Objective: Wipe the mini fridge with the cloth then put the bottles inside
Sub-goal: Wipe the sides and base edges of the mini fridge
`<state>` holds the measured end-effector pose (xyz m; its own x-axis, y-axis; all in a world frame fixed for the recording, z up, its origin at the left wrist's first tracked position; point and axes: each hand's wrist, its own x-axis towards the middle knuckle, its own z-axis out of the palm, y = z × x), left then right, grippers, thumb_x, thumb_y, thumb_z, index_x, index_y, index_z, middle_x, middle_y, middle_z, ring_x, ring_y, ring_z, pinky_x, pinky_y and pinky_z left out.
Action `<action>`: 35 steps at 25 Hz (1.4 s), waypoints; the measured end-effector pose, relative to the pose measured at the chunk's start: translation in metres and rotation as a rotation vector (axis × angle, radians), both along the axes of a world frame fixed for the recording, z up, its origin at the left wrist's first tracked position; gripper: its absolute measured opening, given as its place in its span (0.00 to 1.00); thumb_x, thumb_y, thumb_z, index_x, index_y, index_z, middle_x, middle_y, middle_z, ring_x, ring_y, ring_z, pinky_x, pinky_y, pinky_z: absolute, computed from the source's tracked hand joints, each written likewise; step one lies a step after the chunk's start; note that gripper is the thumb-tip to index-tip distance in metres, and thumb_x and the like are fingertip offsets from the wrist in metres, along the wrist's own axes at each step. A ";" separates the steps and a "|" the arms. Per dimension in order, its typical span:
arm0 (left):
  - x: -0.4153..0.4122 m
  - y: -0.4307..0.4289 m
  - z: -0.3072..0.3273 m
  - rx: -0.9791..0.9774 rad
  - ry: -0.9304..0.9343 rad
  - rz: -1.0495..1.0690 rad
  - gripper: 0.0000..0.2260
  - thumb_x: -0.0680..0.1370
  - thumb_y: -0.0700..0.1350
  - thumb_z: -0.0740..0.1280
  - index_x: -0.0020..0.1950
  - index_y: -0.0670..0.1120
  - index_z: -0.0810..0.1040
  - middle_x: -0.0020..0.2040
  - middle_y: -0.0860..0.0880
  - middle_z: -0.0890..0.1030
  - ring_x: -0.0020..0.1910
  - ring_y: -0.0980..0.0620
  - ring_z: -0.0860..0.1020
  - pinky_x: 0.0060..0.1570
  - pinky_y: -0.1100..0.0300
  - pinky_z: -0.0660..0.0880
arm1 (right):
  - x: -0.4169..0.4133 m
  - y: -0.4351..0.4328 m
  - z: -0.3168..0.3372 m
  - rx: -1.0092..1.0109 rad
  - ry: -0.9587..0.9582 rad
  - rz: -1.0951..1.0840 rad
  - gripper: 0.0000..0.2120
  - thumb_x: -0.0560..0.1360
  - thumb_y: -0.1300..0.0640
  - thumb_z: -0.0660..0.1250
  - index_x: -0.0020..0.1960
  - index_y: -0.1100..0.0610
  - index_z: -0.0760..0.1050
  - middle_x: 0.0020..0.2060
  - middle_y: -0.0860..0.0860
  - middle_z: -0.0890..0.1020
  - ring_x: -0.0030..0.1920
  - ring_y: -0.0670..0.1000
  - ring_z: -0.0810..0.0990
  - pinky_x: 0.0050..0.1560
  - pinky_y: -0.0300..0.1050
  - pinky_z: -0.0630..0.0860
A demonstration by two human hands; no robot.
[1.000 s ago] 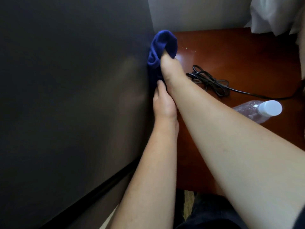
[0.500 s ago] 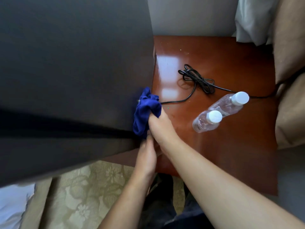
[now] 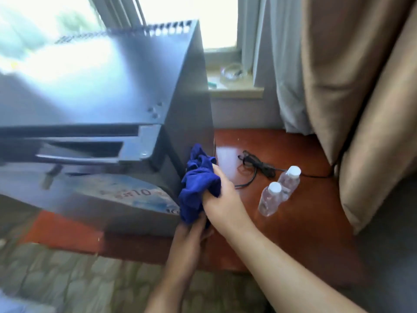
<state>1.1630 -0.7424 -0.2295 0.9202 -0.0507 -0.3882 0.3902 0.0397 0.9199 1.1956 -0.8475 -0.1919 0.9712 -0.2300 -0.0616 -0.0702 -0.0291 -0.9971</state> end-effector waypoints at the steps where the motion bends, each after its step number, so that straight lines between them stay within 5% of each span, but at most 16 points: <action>1: 0.000 0.005 0.019 0.009 -0.081 -0.052 0.11 0.75 0.50 0.72 0.54 0.48 0.86 0.46 0.51 0.88 0.52 0.47 0.84 0.59 0.44 0.79 | -0.007 0.004 0.018 -0.007 -0.054 -0.019 0.20 0.73 0.50 0.66 0.65 0.50 0.77 0.55 0.48 0.86 0.60 0.51 0.84 0.66 0.59 0.77; 3: -0.005 0.022 0.054 0.025 -0.203 -0.142 0.11 0.69 0.59 0.72 0.48 0.58 0.87 0.45 0.52 0.88 0.50 0.47 0.83 0.57 0.40 0.79 | -0.023 0.016 0.050 -0.003 -0.144 -0.066 0.18 0.75 0.53 0.67 0.65 0.49 0.78 0.55 0.48 0.86 0.59 0.53 0.84 0.66 0.61 0.77; 5: -0.014 0.041 0.077 0.088 -0.321 -0.198 0.19 0.69 0.66 0.67 0.45 0.53 0.86 0.42 0.50 0.85 0.44 0.49 0.81 0.52 0.36 0.79 | -0.040 0.032 0.077 -0.019 -0.205 -0.125 0.21 0.74 0.54 0.67 0.66 0.46 0.78 0.55 0.47 0.87 0.59 0.48 0.84 0.66 0.54 0.79; 7: -0.022 0.067 0.099 0.217 -0.486 -0.226 0.30 0.72 0.69 0.63 0.40 0.41 0.81 0.35 0.48 0.81 0.36 0.53 0.76 0.43 0.42 0.79 | -0.055 0.049 0.098 -0.023 -0.261 -0.204 0.20 0.75 0.55 0.67 0.66 0.45 0.78 0.56 0.45 0.87 0.59 0.44 0.84 0.65 0.46 0.79; 9: -0.025 0.090 0.120 0.350 -0.663 -0.222 0.28 0.77 0.68 0.63 0.36 0.42 0.78 0.31 0.53 0.80 0.33 0.59 0.73 0.37 0.52 0.76 | -0.065 0.065 0.115 -0.008 -0.290 -0.252 0.18 0.78 0.59 0.69 0.65 0.45 0.79 0.56 0.45 0.87 0.58 0.40 0.83 0.62 0.39 0.77; 11: -0.022 0.104 0.136 0.463 -0.811 -0.180 0.20 0.79 0.62 0.64 0.40 0.48 0.82 0.37 0.58 0.82 0.40 0.63 0.79 0.43 0.60 0.76 | -0.070 0.076 0.129 -0.002 -0.294 -0.275 0.19 0.78 0.61 0.69 0.66 0.47 0.78 0.57 0.44 0.86 0.59 0.39 0.83 0.61 0.37 0.78; 15: -0.021 0.113 0.158 0.637 -0.993 -0.150 0.18 0.78 0.62 0.64 0.47 0.50 0.84 0.49 0.58 0.82 0.55 0.55 0.78 0.54 0.57 0.77 | -0.086 0.089 0.143 0.050 -0.359 -0.390 0.14 0.78 0.66 0.66 0.60 0.55 0.81 0.47 0.41 0.88 0.48 0.36 0.84 0.48 0.31 0.78; 19: -0.023 0.120 0.161 0.518 -0.961 -0.197 0.16 0.79 0.60 0.63 0.52 0.52 0.84 0.51 0.58 0.82 0.55 0.55 0.80 0.53 0.57 0.77 | -0.083 0.095 0.152 0.010 -0.446 -0.357 0.20 0.76 0.69 0.68 0.65 0.55 0.79 0.54 0.48 0.86 0.54 0.41 0.84 0.55 0.42 0.80; 22: -0.010 0.135 0.160 0.463 -0.764 -0.189 0.10 0.79 0.56 0.66 0.49 0.51 0.81 0.43 0.55 0.84 0.43 0.58 0.81 0.43 0.62 0.76 | -0.066 0.101 0.162 -0.375 -0.497 -0.302 0.32 0.71 0.67 0.70 0.71 0.43 0.76 0.67 0.46 0.80 0.69 0.44 0.77 0.72 0.47 0.73; 26: -0.004 0.140 0.161 0.487 -0.686 -0.239 0.10 0.80 0.51 0.68 0.42 0.48 0.79 0.33 0.52 0.80 0.33 0.63 0.76 0.33 0.71 0.68 | -0.045 0.101 0.154 -0.727 -0.418 -0.291 0.33 0.71 0.62 0.69 0.74 0.44 0.73 0.67 0.49 0.77 0.68 0.53 0.75 0.73 0.48 0.70; 31: -0.006 0.124 0.159 0.420 -0.817 -0.267 0.06 0.80 0.51 0.68 0.48 0.50 0.81 0.39 0.55 0.82 0.38 0.60 0.78 0.40 0.67 0.71 | -0.041 0.090 0.149 -0.608 -0.437 -0.371 0.31 0.71 0.64 0.68 0.73 0.47 0.75 0.64 0.51 0.78 0.66 0.51 0.78 0.71 0.47 0.72; 35: 0.006 0.113 0.183 0.437 -1.021 -0.157 0.09 0.78 0.54 0.69 0.53 0.52 0.82 0.45 0.57 0.83 0.46 0.58 0.80 0.50 0.59 0.77 | -0.015 0.065 0.158 -0.396 -0.331 -0.364 0.22 0.73 0.51 0.66 0.66 0.47 0.79 0.59 0.49 0.85 0.63 0.51 0.82 0.68 0.54 0.76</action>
